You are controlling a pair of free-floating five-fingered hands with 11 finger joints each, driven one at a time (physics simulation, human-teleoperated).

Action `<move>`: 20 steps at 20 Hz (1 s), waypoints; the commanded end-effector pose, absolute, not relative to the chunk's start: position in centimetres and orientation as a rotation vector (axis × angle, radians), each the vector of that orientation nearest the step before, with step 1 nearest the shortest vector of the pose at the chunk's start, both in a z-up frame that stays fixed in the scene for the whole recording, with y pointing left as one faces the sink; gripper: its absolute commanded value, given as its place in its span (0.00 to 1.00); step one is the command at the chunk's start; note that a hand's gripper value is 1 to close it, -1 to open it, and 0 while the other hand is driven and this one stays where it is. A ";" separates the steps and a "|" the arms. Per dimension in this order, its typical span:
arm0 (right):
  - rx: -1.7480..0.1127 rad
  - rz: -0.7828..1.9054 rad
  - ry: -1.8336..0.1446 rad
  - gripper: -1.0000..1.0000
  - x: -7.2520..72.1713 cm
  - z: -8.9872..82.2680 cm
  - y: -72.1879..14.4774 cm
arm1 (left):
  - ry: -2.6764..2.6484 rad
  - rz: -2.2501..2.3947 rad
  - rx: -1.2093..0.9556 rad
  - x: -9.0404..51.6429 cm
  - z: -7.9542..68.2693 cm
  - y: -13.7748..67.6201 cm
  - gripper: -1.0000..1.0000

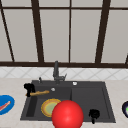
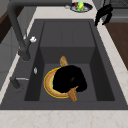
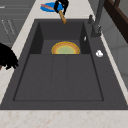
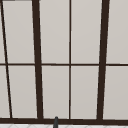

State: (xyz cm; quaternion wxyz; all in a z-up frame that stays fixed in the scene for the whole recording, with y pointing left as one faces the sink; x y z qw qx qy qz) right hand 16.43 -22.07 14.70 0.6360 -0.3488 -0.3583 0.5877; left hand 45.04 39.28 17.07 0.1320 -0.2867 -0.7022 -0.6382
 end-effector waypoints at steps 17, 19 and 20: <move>-0.797 1.343 -0.819 0.50 16.4 14.7 -22.1 | -2.040 -1.854 -0.832 45.5 21.7 52.7 1.00; -0.797 1.343 -0.819 0.50 16.4 14.7 -22.1 | -2.031 -1.860 -0.829 44.5 21.6 54.4 1.00; -0.797 1.343 -0.819 0.50 16.4 14.7 -22.1 | -2.030 -1.861 -0.829 44.0 21.7 55.0 1.00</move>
